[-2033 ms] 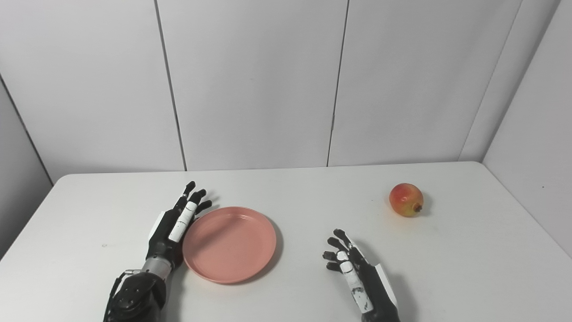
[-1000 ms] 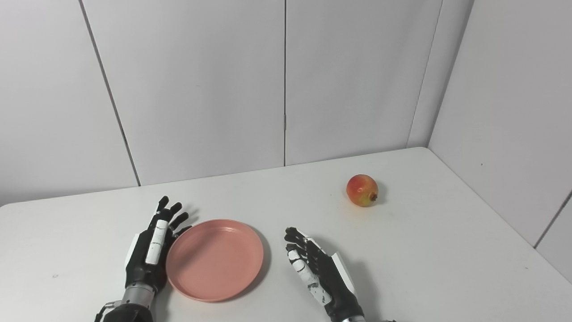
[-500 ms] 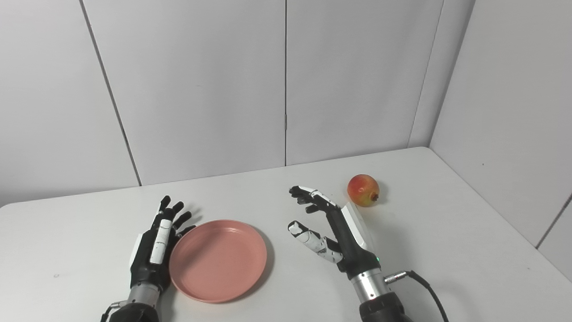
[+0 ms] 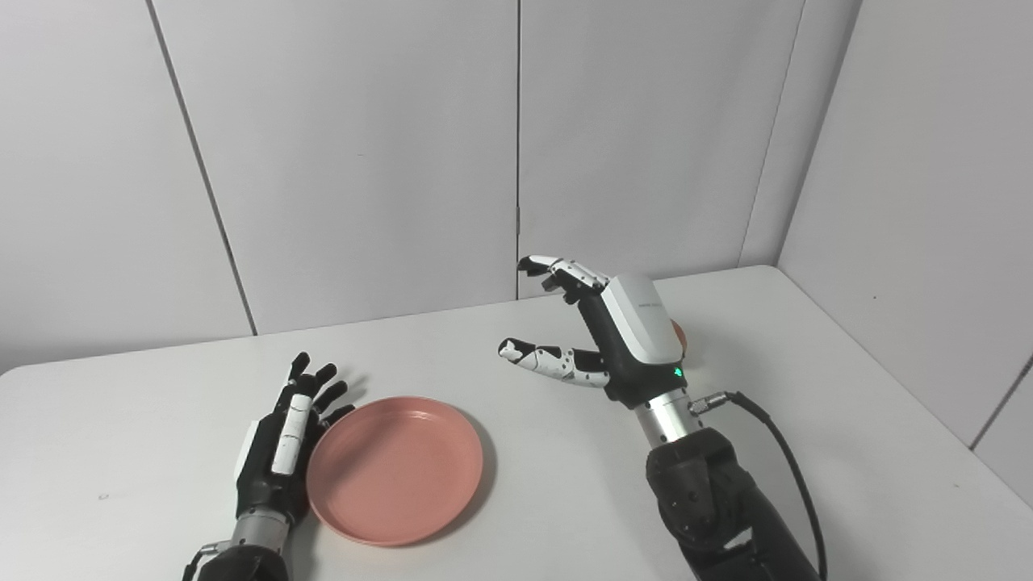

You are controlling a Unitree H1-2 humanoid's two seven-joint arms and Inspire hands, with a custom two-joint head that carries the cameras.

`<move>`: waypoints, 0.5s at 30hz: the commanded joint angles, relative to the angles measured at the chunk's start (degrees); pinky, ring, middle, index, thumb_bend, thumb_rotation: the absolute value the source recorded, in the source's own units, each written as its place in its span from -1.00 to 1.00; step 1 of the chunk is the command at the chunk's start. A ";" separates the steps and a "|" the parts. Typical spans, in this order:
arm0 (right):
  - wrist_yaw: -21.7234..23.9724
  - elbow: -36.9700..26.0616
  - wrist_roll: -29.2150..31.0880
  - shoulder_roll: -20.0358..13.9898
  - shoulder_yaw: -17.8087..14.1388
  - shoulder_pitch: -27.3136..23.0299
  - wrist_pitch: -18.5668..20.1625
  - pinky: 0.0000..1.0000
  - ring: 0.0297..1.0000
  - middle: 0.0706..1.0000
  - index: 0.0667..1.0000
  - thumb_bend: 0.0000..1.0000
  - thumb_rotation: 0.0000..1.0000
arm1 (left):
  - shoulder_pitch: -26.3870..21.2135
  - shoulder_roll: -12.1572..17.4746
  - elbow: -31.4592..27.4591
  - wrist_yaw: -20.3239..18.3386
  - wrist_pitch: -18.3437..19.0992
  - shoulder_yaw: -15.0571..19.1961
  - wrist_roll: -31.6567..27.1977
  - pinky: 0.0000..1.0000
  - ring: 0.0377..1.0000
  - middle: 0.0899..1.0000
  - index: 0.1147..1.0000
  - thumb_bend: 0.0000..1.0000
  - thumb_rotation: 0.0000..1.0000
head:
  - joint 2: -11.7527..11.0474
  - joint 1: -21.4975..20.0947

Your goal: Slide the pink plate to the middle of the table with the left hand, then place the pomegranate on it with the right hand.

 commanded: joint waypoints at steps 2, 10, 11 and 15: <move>1.30 1.28 -1.75 -2.27 -0.38 -4.45 2.05 0.21 0.38 0.45 0.46 0.63 0.87 | 0.89 -0.46 1.93 0.31 0.09 -0.13 -0.28 0.50 0.74 0.81 1.00 0.66 0.56 | 0.06 0.17; -0.75 8.47 -5.19 -5.99 -0.22 -8.59 1.01 0.29 0.40 0.43 0.41 0.64 0.71 | 0.67 -0.51 2.72 0.17 -0.06 -0.45 -0.04 0.48 0.74 0.81 1.00 0.68 0.57 | -0.16 0.42; -1.05 9.42 -5.55 -6.34 -0.11 -9.01 0.94 0.29 0.40 0.42 0.40 0.65 0.70 | 0.65 -0.49 2.80 0.22 -0.13 -0.48 0.02 0.46 0.73 0.81 1.00 0.69 0.57 | -0.16 0.42; -0.99 13.48 -7.48 -7.83 0.47 -10.74 2.34 0.32 0.42 0.42 0.36 0.67 0.69 | 0.69 -0.62 2.67 0.44 0.11 -0.37 -0.08 0.43 0.71 0.78 1.00 0.70 0.57 | -0.17 0.51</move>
